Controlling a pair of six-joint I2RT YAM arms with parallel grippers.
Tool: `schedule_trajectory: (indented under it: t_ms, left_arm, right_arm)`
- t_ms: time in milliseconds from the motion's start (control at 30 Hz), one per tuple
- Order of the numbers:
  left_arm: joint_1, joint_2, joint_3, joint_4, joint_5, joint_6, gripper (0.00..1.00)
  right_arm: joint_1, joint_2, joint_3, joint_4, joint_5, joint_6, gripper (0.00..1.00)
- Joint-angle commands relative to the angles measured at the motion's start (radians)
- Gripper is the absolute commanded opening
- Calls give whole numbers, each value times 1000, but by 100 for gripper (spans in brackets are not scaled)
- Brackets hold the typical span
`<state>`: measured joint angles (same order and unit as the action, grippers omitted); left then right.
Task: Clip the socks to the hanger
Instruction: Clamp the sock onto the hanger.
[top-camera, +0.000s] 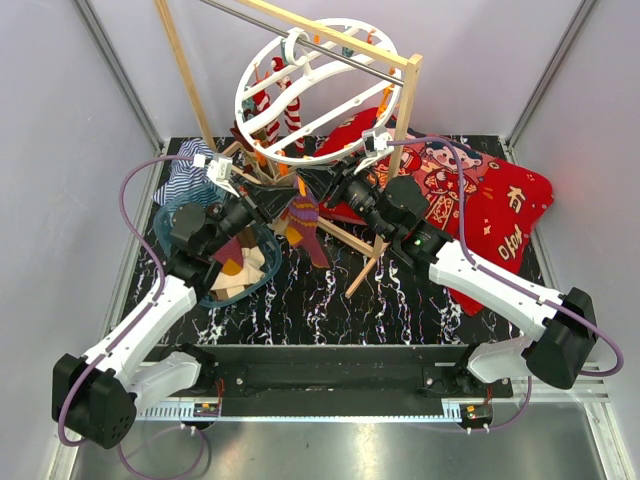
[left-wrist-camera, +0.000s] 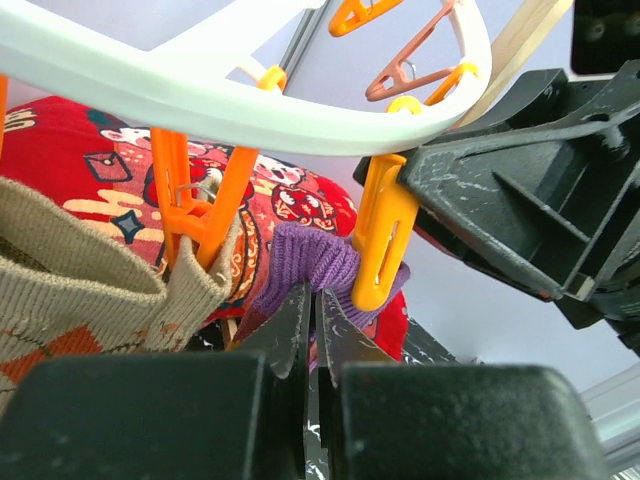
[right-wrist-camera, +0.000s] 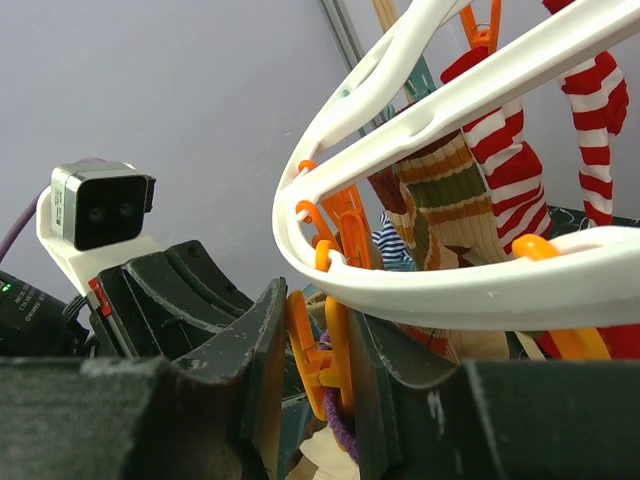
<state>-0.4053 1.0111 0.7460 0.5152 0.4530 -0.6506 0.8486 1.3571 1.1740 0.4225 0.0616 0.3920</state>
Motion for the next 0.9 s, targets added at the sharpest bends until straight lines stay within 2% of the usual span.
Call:
schedule_trajectory:
  t_ms: [0, 133, 233, 367, 467, 500, 733, 867]
  left_arm:
    - [3, -14, 53, 68, 16, -27, 0]
    - [3, -16, 62, 68, 24, -41, 0]
    - [2, -16, 65, 63, 27, -46, 0]
    - [3, -20, 56, 45, 18, -37, 0]
    - [2, -19, 59, 16, 15, -24, 0]
    - [2, -19, 61, 6, 10, -18, 0]
    - [3, -46, 61, -92, -89, 72, 0]
    - [3, -54, 70, -145, -122, 103, 1]
  right_arm:
    - [-8, -15, -10, 42, -20, 10, 0]
    - [-8, -16, -14, 45, -23, 10, 0]
    - [-8, -21, -23, 50, -23, 10, 13]
    - [-8, -32, -30, 47, -28, -4, 41]
    - [-8, -53, -37, 39, -31, -13, 53]
    - [-8, -68, -40, 36, -32, -18, 60]
    - [-8, -148, -48, -106, -87, -94, 84]
    - [-8, -190, -24, -250, -120, -151, 87]
